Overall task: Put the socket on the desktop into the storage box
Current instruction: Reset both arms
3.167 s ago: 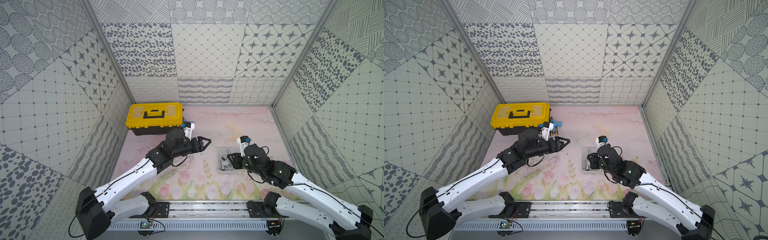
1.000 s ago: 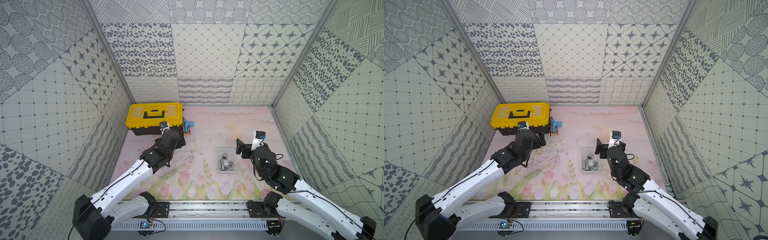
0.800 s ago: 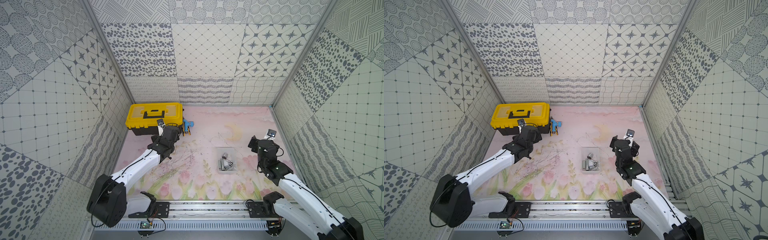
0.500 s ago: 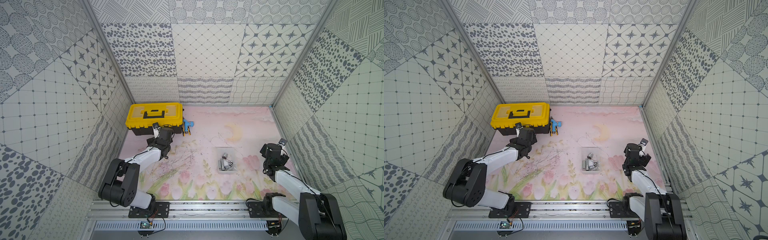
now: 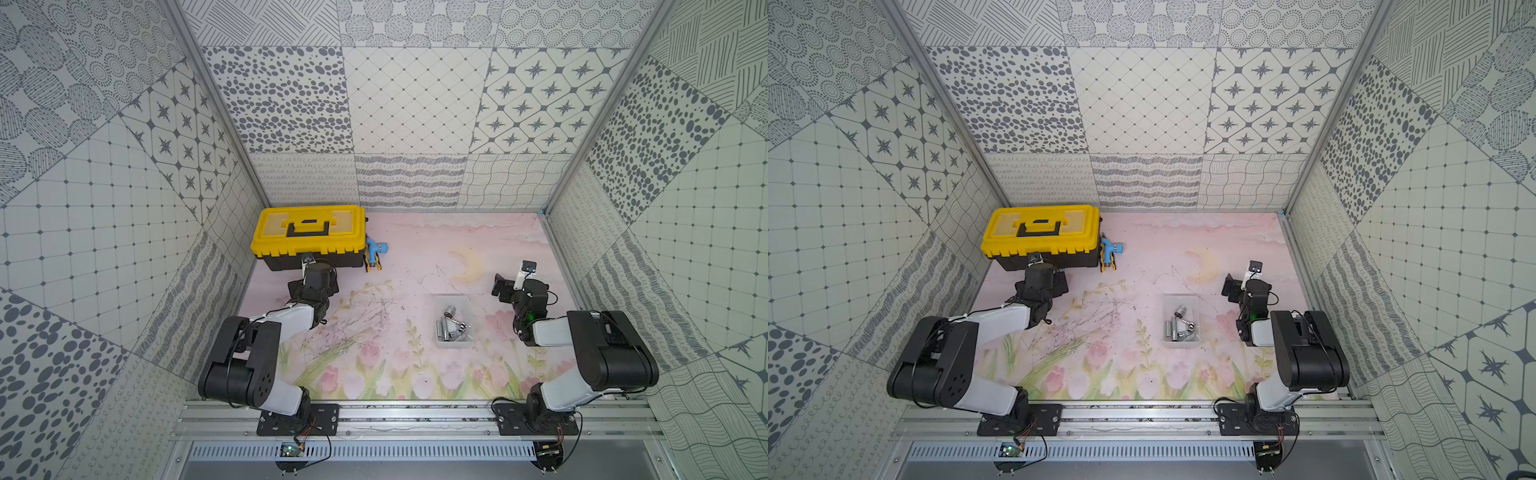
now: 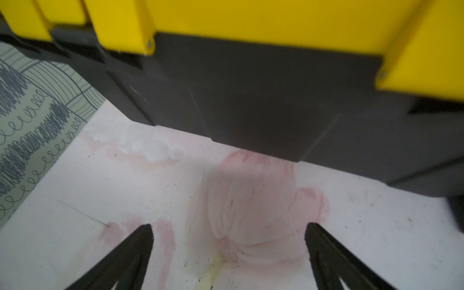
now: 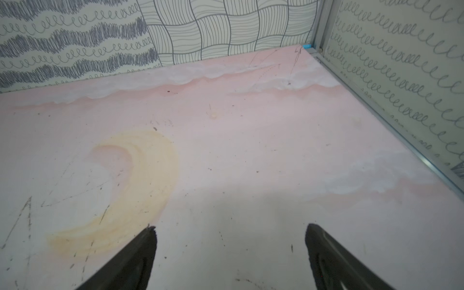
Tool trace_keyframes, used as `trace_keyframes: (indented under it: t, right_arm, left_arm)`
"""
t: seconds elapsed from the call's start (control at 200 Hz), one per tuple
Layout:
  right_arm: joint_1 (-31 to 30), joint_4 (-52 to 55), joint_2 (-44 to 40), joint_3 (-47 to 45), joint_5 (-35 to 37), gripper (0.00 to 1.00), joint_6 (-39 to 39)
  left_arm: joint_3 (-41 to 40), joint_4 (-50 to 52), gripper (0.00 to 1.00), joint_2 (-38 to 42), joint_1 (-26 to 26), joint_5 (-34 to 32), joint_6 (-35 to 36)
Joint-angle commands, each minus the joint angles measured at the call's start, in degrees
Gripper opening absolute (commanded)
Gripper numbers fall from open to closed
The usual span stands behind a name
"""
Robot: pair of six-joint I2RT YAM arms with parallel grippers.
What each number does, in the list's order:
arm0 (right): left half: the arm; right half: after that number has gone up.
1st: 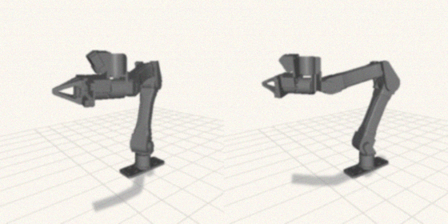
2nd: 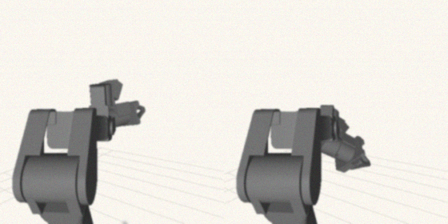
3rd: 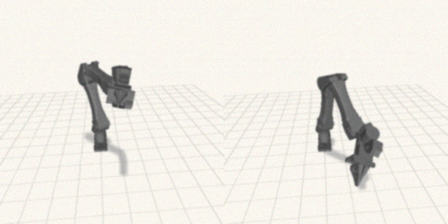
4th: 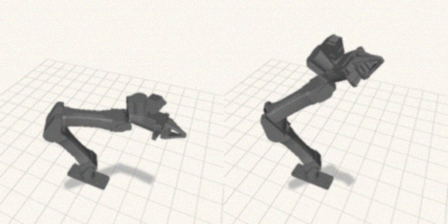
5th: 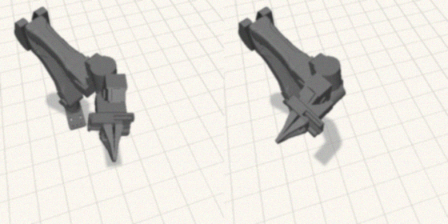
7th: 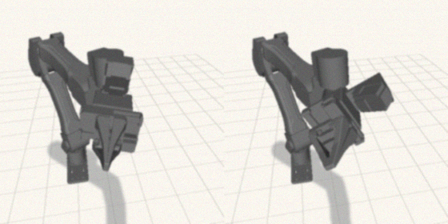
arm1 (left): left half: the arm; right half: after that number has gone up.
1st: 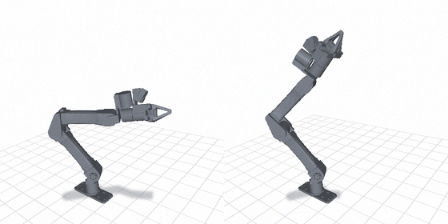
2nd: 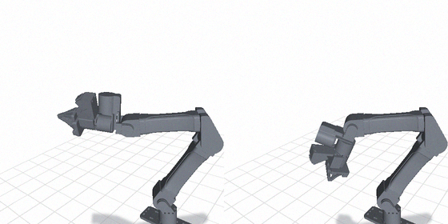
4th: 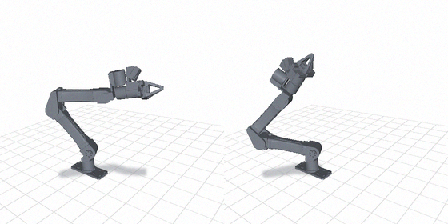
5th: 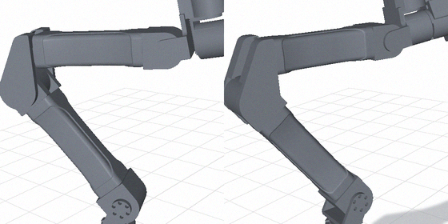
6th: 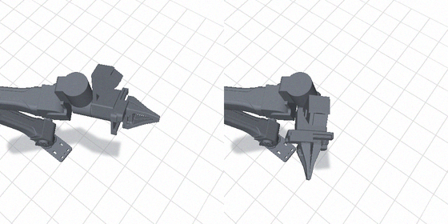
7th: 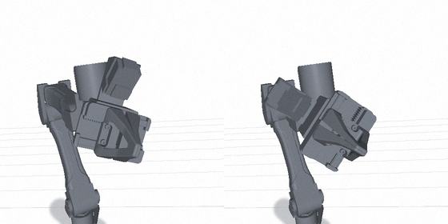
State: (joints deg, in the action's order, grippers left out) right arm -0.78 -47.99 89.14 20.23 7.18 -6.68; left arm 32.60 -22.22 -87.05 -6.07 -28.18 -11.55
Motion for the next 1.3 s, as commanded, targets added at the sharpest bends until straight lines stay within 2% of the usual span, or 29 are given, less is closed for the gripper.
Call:
trace_keyframes:
  t: [0.0,0.1,0.145,0.195,0.24,0.295,0.345,0.405,1.291]
  right_arm:
    - [-1.3,-4.7,0.3,1.2,1.6,0.97,2.3]
    - [-1.6,-1.7,-0.5,2.0,1.6,0.97,2.8]
    - [-1.7,-2.2,-0.4,1.9,1.7,0.97,2.9]
    - [-1.7,-1.8,-0.5,2.0,1.7,0.97,2.8]
    - [-1.7,-1.8,-0.4,2.0,1.7,0.97,2.8]
    - [-1.7,-1.8,-0.5,1.9,1.7,0.97,2.8]
    - [-1.7,-1.9,-0.4,1.9,1.7,0.97,2.9]
    - [-1.8,-1.8,-0.5,2.0,1.7,0.97,2.9]
    - [-2.3,-1.7,-0.4,2.2,2.8,0.97,3.3]
  left_arm:
    - [-3.6,-15.0,1.00,-1.1,0.8,8.4,4.6]
    - [-8.2,-23.0,1.00,-1.3,2.0,15.1,5.6]
    - [-11.5,-34.6,1.00,-4.9,2.3,14.6,7.5]
    - [-9.5,-24.1,1.00,-1.8,2.6,15.4,4.5]
    - [-11.1,-33.0,1.00,-4.5,2.6,15.0,7.1]
    - [-9.4,-24.7,1.00,-2.1,2.5,15.1,4.8]
    - [-10.7,-31.9,1.00,-4.4,1.7,13.6,7.5]
    - [-9.4,-26.2,1.00,-2.4,1.7,14.5,6.1]
    - [-9.6,-27.1,1.00,-3.0,1.8,15.2,6.5]
